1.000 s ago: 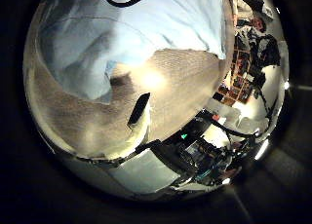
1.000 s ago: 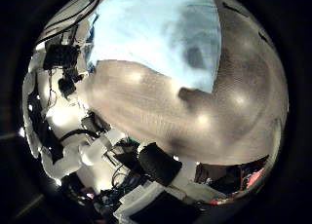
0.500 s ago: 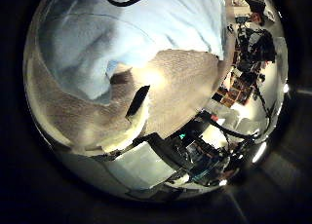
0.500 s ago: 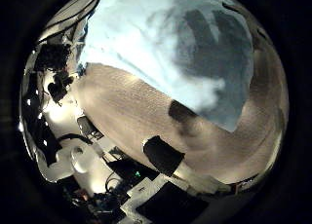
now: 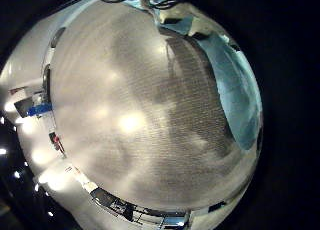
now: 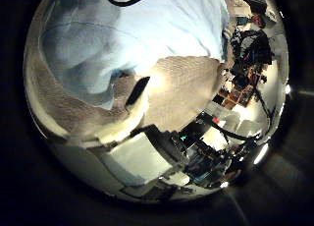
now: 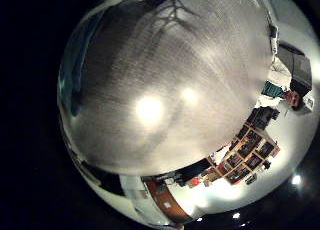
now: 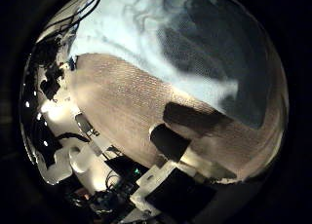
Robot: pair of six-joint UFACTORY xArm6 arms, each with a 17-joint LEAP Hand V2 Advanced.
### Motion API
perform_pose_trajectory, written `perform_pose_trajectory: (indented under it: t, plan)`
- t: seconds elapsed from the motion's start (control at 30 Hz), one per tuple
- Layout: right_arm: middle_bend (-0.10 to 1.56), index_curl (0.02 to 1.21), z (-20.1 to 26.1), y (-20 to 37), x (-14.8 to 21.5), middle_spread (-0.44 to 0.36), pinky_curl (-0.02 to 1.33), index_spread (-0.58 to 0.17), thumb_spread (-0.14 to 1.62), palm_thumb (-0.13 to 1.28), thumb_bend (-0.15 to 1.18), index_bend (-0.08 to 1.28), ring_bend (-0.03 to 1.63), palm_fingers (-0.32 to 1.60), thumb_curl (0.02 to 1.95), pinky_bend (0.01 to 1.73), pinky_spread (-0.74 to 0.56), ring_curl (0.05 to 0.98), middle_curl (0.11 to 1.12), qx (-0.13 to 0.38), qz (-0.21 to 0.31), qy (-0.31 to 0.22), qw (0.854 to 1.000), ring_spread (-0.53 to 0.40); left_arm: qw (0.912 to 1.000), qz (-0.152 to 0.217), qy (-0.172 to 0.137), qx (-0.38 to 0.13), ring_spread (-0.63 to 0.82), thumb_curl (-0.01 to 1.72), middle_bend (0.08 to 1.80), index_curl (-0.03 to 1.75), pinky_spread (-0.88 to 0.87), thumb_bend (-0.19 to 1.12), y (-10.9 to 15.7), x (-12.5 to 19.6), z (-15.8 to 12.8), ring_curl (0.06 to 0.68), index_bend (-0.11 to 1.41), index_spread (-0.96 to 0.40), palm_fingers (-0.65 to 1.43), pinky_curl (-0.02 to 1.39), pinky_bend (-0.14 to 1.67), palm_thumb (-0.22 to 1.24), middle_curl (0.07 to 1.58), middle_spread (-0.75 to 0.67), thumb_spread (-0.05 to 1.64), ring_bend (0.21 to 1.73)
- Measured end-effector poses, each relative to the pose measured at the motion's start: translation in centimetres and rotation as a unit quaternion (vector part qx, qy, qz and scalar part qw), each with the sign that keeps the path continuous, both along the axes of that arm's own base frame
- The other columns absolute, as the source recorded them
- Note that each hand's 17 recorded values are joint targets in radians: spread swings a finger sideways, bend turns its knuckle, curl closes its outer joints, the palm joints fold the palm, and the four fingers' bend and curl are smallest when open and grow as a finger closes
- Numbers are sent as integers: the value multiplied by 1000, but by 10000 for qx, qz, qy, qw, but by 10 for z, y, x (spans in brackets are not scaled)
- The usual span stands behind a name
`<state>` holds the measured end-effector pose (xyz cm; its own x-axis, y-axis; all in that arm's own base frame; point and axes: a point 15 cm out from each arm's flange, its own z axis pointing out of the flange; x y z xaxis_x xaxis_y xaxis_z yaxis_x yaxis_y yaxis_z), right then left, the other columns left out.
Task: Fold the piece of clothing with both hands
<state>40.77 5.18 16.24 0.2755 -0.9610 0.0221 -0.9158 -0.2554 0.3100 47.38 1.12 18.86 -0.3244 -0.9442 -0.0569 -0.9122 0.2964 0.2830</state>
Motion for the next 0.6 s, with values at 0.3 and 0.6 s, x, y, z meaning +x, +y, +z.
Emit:
perform_pose_trajectory:
  t: [0.3, 0.6]
  plan:
    - [532, 351, 2, -12, -10, -194, 127, -330, 1025, 579, -12, 216, 959, 928, 377, 780, -197, 325, 471, -316, 117, 204, 9992, -275, 10000, 13, 13, -29, -425, 345, 633, 607, -405, 5, -7, 3, 6, 336, 222, -335, 1117, 402, 490, 471, 668, -390, 988, 901]
    - [822, 562, 1, -14, -16, -230, 256, -412, 1000, 756, -1, 586, 1063, 1371, 429, 1027, -468, 430, 616, -560, 245, 320, 9976, -270, 9998, -45, 89, -161, -476, 433, 845, 851, -621, 61, -13, -1, 15, 488, 381, -547, 1254, 600, 1009, 795, 836, -529, 1007, 1212]
